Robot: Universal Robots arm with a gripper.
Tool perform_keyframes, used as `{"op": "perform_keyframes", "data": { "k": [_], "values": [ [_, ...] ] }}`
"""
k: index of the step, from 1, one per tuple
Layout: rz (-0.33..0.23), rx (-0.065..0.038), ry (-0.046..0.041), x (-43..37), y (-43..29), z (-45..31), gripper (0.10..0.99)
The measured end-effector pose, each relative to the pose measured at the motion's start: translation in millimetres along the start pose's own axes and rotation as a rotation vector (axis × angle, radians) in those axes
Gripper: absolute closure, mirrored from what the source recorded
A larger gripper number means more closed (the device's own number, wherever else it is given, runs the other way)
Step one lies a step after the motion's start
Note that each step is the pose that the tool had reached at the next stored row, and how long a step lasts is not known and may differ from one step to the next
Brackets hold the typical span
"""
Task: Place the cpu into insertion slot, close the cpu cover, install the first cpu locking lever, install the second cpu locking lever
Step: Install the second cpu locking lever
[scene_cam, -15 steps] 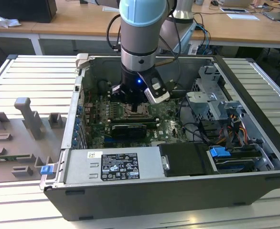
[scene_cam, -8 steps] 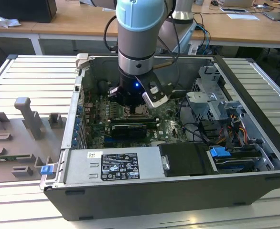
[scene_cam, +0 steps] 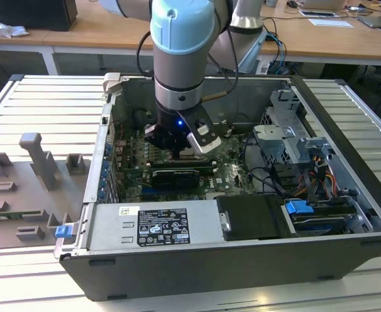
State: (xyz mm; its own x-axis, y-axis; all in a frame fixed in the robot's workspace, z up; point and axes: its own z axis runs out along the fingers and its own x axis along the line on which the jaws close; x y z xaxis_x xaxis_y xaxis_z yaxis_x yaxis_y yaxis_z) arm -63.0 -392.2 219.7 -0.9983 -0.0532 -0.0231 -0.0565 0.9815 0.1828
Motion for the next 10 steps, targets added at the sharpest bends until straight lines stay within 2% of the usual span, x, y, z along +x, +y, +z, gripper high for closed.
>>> {"op": "perform_keyframes", "data": {
  "k": [1,4,10],
  "values": [
    [-0.008,-0.002,0.0014,1.1,-0.5,2.9,0.980],
    [-0.026,-0.011,0.0044,1.5,-0.8,4.8,0.980],
    [-0.027,-0.012,0.0044,1.5,-0.9,4.8,0.980]
  ]
}}
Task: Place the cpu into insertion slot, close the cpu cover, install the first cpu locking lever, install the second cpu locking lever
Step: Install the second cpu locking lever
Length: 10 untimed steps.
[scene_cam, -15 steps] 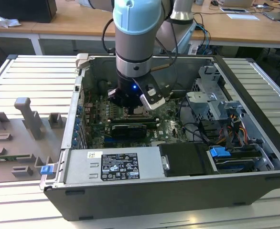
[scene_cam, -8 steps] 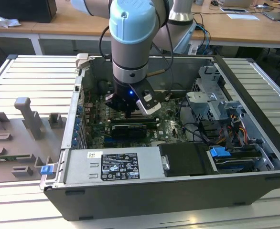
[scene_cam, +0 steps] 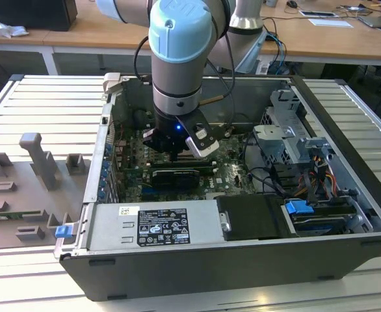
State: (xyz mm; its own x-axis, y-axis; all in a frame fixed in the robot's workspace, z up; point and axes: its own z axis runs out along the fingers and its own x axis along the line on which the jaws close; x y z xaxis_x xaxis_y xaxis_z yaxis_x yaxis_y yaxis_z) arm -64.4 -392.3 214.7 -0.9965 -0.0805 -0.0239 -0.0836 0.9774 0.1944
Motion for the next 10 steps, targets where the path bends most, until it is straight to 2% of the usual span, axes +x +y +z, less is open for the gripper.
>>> {"op": "perform_keyframes", "data": {
  "k": [5,8,10],
  "values": [
    [0.000,-0.003,-0.0001,0.2,-0.1,0.0,0.980],
    [0.000,-0.011,-0.0008,2.6,-0.3,0.3,0.980],
    [-0.002,-0.021,-0.0014,5.6,-0.8,0.9,0.980]
  ]
}}
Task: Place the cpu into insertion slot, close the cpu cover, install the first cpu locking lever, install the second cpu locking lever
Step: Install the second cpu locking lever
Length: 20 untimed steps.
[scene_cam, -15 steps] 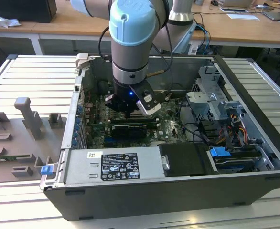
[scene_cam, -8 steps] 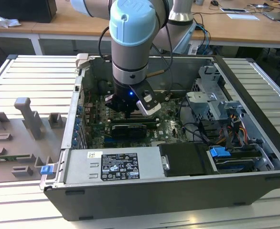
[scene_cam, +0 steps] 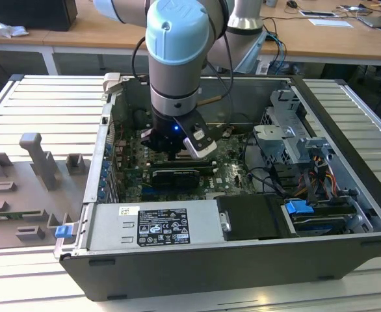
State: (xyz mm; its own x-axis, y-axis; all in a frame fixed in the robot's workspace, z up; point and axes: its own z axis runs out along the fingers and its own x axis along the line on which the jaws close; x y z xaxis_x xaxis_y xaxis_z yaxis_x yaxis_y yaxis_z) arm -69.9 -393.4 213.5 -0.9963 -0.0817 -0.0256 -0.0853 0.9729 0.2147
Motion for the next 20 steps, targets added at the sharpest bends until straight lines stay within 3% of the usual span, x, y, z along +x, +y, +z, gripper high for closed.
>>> {"op": "perform_keyframes", "data": {
  "k": [5,8,13,20],
  "values": [
    [-0.003,-0.025,-0.0016,5.5,-2.0,4.5,0.980],
    [-0.006,-0.055,-0.0066,7.4,-5.8,10.5,0.980],
    [-0.008,-0.068,-0.0087,8.2,-7.4,14.4,0.980],
    [-0.008,-0.072,-0.0089,8.2,-7.4,14.5,0.980]
  ]
}}
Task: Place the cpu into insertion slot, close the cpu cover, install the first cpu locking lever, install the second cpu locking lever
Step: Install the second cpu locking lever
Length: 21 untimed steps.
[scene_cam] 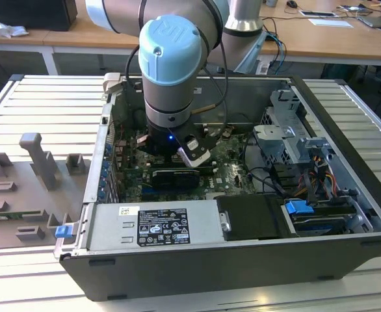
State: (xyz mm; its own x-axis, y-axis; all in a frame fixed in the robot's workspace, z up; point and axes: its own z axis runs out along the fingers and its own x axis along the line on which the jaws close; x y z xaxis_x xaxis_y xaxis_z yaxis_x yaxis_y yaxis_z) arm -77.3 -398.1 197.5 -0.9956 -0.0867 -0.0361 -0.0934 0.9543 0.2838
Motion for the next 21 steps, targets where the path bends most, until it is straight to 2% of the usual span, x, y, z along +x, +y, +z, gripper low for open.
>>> {"op": "perform_keyframes", "data": {
  "k": [9,16,21],
  "values": [
    [0.000,-0.002,-0.0001,0.1,-0.1,-0.1,0.980],
    [0.000,-0.026,-0.0024,0.7,-0.9,2.8,0.980],
    [0.000,-0.026,-0.0025,0.9,-0.6,0.7,0.980]
  ]
}}
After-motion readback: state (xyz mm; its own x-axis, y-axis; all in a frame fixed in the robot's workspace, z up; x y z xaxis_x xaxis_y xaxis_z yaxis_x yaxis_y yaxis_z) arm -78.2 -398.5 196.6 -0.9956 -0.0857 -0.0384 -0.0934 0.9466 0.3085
